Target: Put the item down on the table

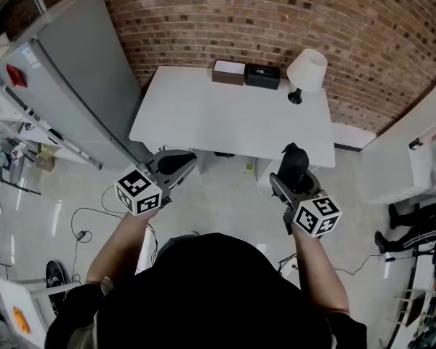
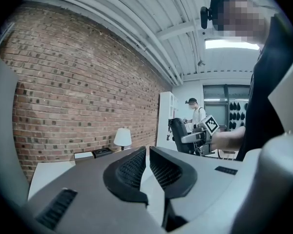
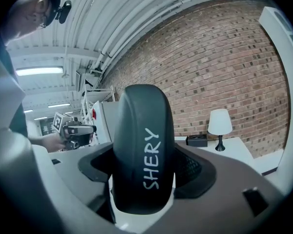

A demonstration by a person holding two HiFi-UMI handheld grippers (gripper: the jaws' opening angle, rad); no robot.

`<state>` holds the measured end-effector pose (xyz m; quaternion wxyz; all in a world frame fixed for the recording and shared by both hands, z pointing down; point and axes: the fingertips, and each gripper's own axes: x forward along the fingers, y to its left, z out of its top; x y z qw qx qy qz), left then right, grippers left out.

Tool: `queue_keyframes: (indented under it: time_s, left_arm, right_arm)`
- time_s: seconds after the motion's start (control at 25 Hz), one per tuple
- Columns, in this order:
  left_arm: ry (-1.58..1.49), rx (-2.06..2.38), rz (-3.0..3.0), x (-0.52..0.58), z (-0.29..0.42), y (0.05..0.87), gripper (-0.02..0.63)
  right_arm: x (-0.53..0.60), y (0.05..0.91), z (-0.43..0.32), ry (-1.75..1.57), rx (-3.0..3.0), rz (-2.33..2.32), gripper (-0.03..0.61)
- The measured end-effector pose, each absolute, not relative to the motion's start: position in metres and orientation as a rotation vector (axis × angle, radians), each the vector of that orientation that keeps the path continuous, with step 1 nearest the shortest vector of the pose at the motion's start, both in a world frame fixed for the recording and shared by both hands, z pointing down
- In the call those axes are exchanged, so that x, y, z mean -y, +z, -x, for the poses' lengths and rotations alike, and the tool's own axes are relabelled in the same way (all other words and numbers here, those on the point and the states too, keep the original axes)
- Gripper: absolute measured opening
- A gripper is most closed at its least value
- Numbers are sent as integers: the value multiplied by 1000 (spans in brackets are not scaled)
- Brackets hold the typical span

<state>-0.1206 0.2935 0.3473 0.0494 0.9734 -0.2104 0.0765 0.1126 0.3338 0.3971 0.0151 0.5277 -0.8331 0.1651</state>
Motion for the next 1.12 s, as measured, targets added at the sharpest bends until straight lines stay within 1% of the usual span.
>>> queue_keyframes:
  time_s: [0.36,0.72,1.12]
  left_arm:
    - [216,664,-2933,-296,130,353,40]
    - [157,688,-2874,-269,149,357,40]
    - [171,660,-2833,-215,163,375,40]
  right_arm:
    - [-333,406,-105,536,2592,-1621,353]
    - [-319,414,-98,557,2569,-1623,353]
    - [-269,421,-93,574,2516,-1656,353]
